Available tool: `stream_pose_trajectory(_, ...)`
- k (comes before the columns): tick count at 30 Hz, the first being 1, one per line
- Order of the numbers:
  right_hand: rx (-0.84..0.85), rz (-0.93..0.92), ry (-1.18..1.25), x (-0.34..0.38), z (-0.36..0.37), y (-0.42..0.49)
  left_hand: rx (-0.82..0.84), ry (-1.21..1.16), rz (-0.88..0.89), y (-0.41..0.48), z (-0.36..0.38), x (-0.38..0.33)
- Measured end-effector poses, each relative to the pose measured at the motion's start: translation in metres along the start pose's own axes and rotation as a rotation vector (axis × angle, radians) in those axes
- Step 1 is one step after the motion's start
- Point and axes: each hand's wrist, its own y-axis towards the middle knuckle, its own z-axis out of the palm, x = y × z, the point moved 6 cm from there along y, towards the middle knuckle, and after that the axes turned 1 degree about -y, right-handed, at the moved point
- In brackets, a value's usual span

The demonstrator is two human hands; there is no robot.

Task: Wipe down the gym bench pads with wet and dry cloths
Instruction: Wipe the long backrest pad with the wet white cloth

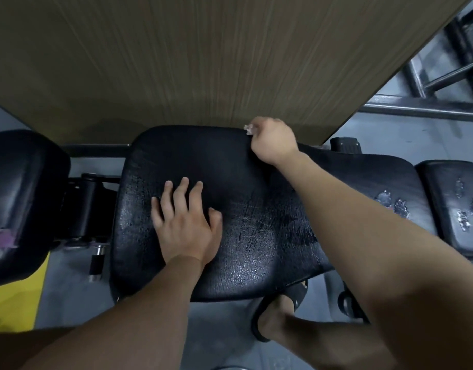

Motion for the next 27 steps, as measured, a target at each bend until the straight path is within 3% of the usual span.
stream_pose_trajectory(9,0.459,0.09,-0.072,-0.026,-0.002,0.039,-0.001,0.025,0.022,0.003,0.0,-0.001)
stream_pose_trajectory(15,0.467,0.086,0.118,-0.02,-0.005,0.03,0.003,0.035,0.026,0.002,0.001,0.0)
stream_pose_trajectory(21,0.53,0.196,-0.073,-0.076,-0.015,0.015,0.002,0.028,0.008,0.002,0.001,-0.002)
stream_pose_trajectory(27,0.412,0.069,-0.046,-0.055,-0.012,0.004,-0.003,0.038,0.012,0.001,0.001,-0.002)
